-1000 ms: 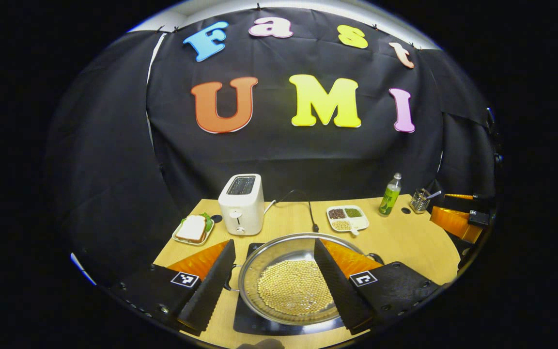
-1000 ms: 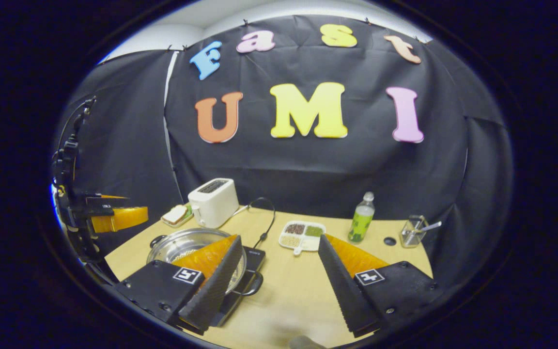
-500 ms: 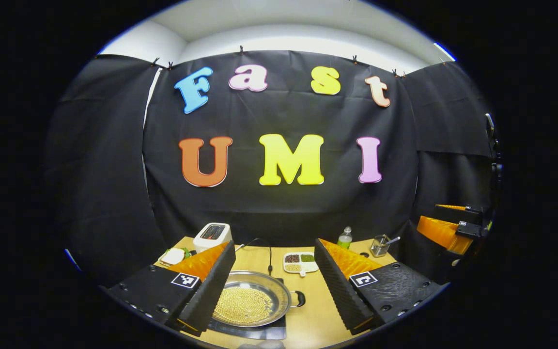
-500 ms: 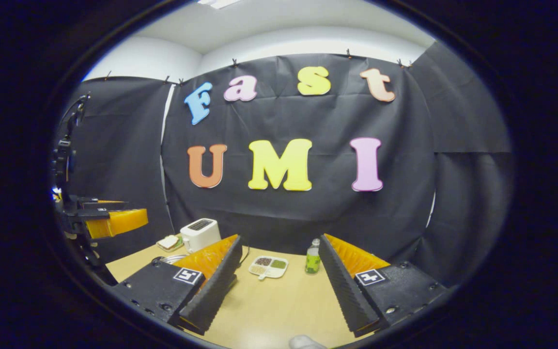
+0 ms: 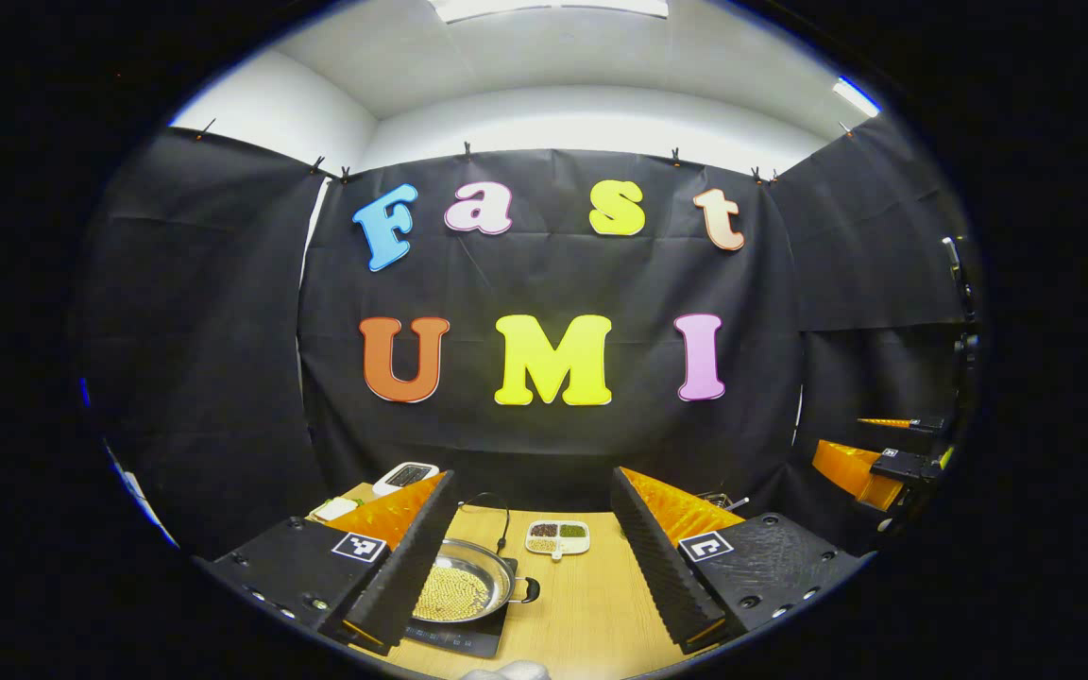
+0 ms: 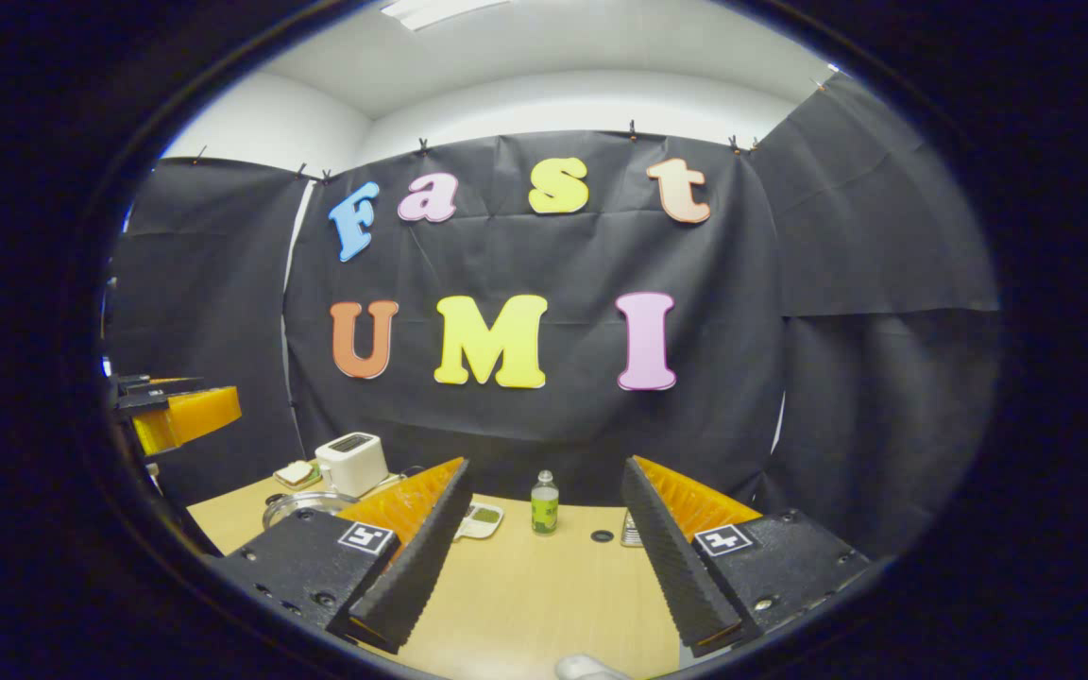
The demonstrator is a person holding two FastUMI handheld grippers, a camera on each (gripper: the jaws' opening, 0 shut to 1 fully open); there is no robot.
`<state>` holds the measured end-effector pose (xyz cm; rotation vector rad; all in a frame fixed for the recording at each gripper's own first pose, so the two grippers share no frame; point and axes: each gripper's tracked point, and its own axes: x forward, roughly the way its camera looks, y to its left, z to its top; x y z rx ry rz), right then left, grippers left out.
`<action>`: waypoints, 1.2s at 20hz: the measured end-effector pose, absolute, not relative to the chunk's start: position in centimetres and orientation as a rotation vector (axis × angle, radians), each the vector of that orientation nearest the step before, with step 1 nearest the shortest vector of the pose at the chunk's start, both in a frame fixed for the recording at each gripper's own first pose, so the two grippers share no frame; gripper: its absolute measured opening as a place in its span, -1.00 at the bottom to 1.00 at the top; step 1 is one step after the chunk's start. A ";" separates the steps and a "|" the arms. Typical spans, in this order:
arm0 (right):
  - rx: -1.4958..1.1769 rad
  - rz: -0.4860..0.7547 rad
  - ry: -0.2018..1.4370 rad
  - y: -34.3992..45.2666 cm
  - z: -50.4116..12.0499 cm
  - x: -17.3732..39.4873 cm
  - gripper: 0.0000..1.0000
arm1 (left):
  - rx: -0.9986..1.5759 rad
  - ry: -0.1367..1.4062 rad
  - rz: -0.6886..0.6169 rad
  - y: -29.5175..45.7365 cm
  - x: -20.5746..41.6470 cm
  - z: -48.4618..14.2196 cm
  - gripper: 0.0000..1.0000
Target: First push the handle of the pot to place it horizontally, then grasp the pot with both hands and set it on the induction cooktop.
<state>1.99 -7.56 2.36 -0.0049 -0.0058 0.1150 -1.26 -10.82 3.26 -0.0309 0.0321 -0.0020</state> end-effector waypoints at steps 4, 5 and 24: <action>0.034 0.081 0.007 -9.7 1.3 0.6 1.00 | -0.014 0.041 0.015 -12.0 -1.9 2.7 0.94; 0.043 0.078 0.017 -10.0 0.9 0.3 1.00 | -0.002 0.039 0.021 -12.2 -1.9 2.7 0.93; 0.034 -0.036 0.050 -9.0 2.8 0.0 1.00 | 0.030 0.076 -0.076 -9.9 0.2 2.5 0.93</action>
